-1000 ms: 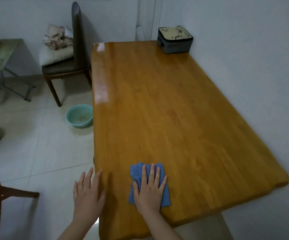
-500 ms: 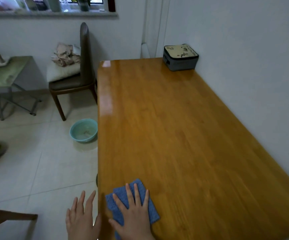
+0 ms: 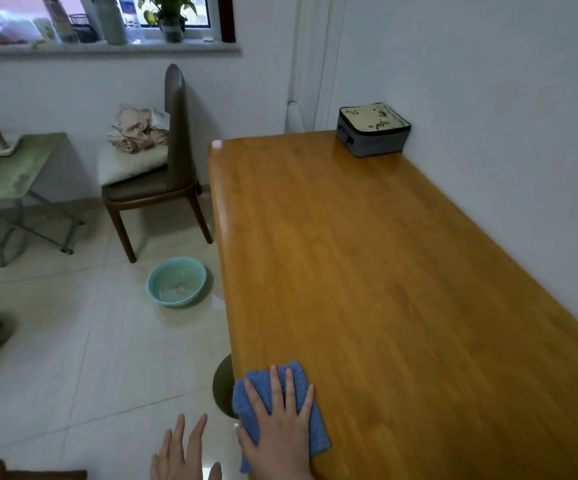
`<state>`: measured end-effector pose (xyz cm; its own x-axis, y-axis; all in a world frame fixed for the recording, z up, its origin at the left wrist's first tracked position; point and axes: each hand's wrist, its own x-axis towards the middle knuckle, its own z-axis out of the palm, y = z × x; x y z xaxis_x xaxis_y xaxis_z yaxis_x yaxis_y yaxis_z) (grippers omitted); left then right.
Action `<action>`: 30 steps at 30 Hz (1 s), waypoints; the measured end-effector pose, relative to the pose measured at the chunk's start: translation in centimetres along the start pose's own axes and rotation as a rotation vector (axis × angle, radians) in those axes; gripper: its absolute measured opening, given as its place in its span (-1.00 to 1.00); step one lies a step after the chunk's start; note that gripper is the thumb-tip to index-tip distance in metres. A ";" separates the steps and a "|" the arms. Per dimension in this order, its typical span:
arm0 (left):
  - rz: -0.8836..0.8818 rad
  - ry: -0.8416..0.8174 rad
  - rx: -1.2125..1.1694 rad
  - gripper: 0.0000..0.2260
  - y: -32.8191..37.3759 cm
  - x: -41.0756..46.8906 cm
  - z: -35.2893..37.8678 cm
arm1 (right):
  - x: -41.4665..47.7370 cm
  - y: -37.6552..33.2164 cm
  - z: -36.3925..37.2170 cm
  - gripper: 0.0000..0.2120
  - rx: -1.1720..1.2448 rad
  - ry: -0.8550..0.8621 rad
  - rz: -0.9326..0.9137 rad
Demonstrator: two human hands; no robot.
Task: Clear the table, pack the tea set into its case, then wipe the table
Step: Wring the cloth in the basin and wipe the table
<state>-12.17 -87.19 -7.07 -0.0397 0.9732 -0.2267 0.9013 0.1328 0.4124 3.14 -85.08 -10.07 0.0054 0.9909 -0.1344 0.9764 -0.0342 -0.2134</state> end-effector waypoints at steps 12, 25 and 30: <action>0.210 -0.031 0.157 -0.27 -9.7 6.0 -7.3 | 5.7 -5.6 0.4 -0.36 0.043 0.083 0.428; 0.081 -0.010 0.002 -0.39 -14.6 14.7 -10.7 | 16.5 -8.4 -0.2 -0.44 -0.002 0.092 0.437; 0.045 0.030 -0.036 -0.41 -14.9 20.2 -12.9 | 21.6 -9.8 -0.5 -0.47 0.007 0.103 0.413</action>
<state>-31.97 -67.08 -6.39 -0.0126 0.9834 -0.1808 0.8865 0.0946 0.4530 -6.24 -63.25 -10.35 0.4177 0.9016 -0.1128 0.8862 -0.4316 -0.1681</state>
